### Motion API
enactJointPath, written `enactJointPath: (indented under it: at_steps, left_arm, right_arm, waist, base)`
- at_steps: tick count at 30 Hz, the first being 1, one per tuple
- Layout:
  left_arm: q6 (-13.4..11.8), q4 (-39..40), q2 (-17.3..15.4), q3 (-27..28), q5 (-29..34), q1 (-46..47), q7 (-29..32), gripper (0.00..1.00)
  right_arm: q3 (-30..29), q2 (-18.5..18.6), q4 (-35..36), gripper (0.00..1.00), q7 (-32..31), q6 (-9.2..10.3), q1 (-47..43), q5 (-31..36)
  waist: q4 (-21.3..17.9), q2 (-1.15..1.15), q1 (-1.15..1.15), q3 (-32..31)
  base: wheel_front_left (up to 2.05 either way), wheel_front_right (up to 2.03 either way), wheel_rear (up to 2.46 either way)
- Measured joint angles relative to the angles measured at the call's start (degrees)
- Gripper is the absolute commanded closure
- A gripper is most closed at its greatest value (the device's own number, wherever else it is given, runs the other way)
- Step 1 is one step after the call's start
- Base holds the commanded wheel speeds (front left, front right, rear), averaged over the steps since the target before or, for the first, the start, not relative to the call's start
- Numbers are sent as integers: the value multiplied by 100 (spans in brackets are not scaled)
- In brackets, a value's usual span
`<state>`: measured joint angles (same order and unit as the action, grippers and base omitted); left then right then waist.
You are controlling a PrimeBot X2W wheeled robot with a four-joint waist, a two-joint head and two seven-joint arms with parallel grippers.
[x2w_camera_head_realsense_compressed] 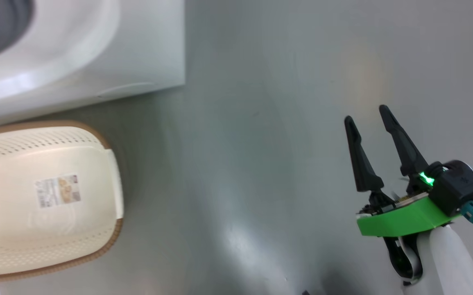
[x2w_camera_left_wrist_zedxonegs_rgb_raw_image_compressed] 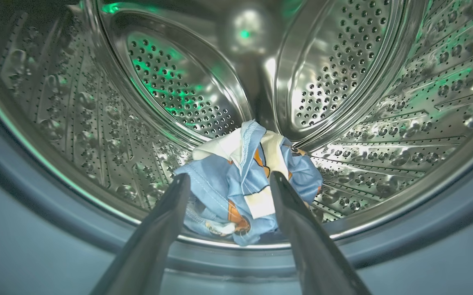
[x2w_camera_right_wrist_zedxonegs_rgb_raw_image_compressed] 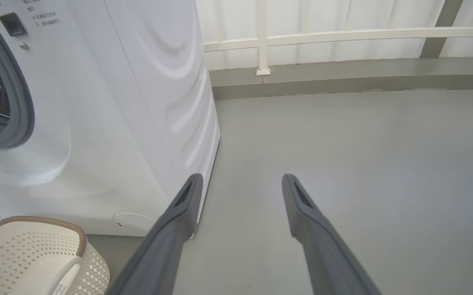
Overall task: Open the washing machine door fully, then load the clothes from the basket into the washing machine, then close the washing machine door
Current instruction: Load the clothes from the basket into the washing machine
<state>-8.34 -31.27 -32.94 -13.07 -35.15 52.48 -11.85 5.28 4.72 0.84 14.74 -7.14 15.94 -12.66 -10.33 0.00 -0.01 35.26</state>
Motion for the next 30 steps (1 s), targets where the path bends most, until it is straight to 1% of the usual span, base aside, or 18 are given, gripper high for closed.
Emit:
enactJointPath:
  at_steps: [3,10,13,16,18,22,23,30]
  left_arm:
    - [-137,485,118,12,-25,-598,-125,0]
    - [-681,1939,437,90,45,-2213,-247,0]
    - [-842,2488,527,96,142,-2895,-260,0]
    - [-1071,2959,710,115,220,-3515,-261,0]
    - [-1172,3236,838,97,297,-3885,-261,0]
    - [-1267,3578,1073,24,506,-4398,-261,0]
    - [-1267,3578,1073,24,506,-4398,-261,0]
    - [-1249,3768,1381,-158,737,-5020,-261,0]
  right_arm:
    - [-62,40,3,0,0,0,-129,19]
    - [-146,105,10,0,0,0,-436,80]
    - [-205,137,5,0,0,0,-545,205]
    - [-211,167,0,0,0,0,-666,213]
    - [-198,215,-2,0,0,0,-746,230]
    - [-188,253,-27,0,-1,0,-813,249]
    - [-188,253,-27,0,-1,0,-813,249]
    - [-255,247,-4,0,-110,0,-1233,253]
  waist:
    - [104,0,0,-168]
    - [338,0,0,-570]
    - [429,0,0,-754]
    - [511,0,0,-931]
    - [569,0,0,-1036]
    - [671,0,0,-1241]
    - [671,0,0,-1241]
    - [832,0,0,-1634]
  base:
    - [0,0,0]
    - [0,0,0]
    - [0,0,0]
    - [0,0,0]
    - [0,0,0]
    - [0,0,0]
    - [0,0,0]
    - [0,0,0]
